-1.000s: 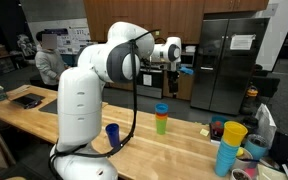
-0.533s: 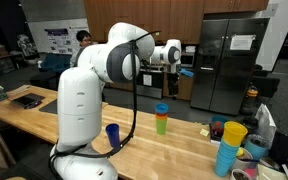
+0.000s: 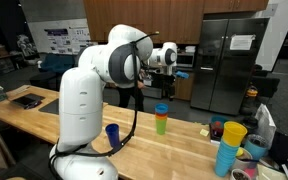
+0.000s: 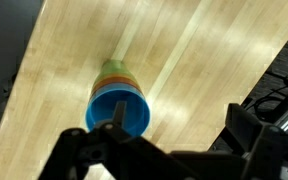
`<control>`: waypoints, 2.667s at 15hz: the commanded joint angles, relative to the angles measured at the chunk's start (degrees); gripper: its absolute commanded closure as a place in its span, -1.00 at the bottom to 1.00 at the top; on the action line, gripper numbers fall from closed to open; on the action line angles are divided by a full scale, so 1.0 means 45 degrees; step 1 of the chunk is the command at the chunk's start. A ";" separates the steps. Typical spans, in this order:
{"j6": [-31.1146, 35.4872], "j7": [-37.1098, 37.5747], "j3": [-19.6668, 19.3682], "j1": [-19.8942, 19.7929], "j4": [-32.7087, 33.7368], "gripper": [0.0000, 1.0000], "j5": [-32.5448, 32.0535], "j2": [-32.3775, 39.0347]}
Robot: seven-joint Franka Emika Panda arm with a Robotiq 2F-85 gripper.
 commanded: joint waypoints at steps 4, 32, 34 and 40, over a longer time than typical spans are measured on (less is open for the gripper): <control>-0.0399 -0.0399 0.0612 0.0590 -0.0618 -1.00 -0.0726 -0.0156; 0.2285 -0.1631 0.1760 0.2582 -0.9751 -1.00 -0.2904 -0.4953; 0.2371 -0.1473 0.1935 0.2825 -0.9880 -1.00 -0.2867 -0.5006; 0.2366 -0.1332 0.2507 0.3575 -0.9959 -1.00 -0.2670 -0.5226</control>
